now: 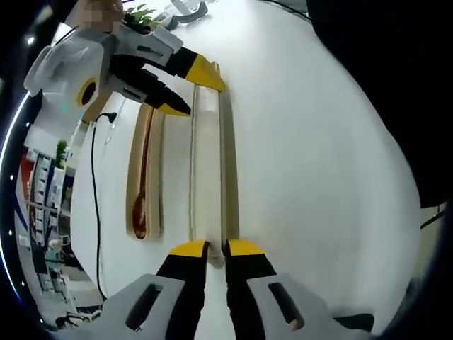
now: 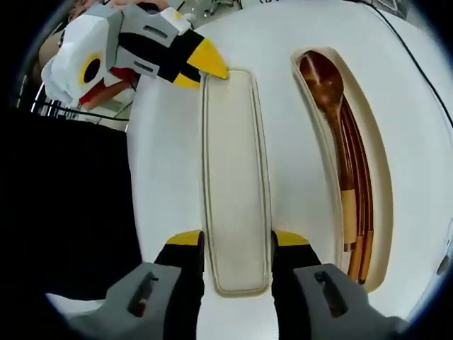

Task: Arrange the utensils inside the cutlery case until each visible utensil rests in its matching compartment.

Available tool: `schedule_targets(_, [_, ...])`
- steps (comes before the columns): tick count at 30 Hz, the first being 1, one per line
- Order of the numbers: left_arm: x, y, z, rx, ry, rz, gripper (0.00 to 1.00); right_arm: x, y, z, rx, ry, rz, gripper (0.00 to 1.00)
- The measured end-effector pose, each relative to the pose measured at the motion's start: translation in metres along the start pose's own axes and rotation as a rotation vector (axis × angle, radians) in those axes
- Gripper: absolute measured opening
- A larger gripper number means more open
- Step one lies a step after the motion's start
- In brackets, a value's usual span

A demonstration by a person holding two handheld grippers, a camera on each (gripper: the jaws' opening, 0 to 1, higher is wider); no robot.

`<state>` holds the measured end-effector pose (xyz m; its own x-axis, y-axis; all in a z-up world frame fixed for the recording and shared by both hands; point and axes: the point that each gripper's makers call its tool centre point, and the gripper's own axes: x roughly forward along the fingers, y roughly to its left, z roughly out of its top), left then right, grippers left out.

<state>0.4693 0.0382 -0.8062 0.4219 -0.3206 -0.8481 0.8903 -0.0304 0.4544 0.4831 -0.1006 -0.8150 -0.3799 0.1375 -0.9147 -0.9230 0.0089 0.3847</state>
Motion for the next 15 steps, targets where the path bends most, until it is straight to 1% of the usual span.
schedule_targets(3, [-0.006,0.011,0.003,-0.013,-0.007,0.028,0.04,0.001,0.001,-0.001,-0.008,-0.016,-0.025,0.35])
schedule_targets(6, [-0.005,0.01,0.003,-0.007,0.0,0.014,0.04,0.0,0.005,-0.009,-0.025,-0.007,-0.049,0.37])
schedule_targets(7, [-0.004,0.009,0.003,-0.005,0.0,0.013,0.04,-0.002,0.004,-0.01,-0.033,-0.008,-0.064,0.36])
schedule_targets(8, [-0.004,0.009,0.004,-0.006,0.0,0.01,0.04,-0.005,0.001,-0.011,-0.042,-0.021,-0.097,0.36])
schedule_targets(9, [-0.005,0.009,0.004,-0.012,-0.001,0.005,0.04,-0.008,0.002,-0.012,-0.041,-0.026,-0.108,0.35])
schedule_targets(10, [-0.005,0.009,0.005,-0.025,-0.003,-0.001,0.04,-0.011,0.002,-0.012,-0.051,-0.037,-0.126,0.33])
schedule_targets(12, [-0.006,0.009,0.007,-0.043,-0.007,-0.012,0.04,-0.02,0.0,-0.012,-0.064,-0.084,-0.191,0.33])
schedule_targets(13, [-0.006,0.009,0.008,-0.059,-0.009,-0.02,0.04,-0.023,0.001,-0.013,-0.075,-0.091,-0.206,0.33])
schedule_targets(15, [-0.007,0.007,0.009,-0.084,-0.011,-0.044,0.04,-0.029,-0.001,-0.009,-0.128,-0.146,-0.265,0.28])
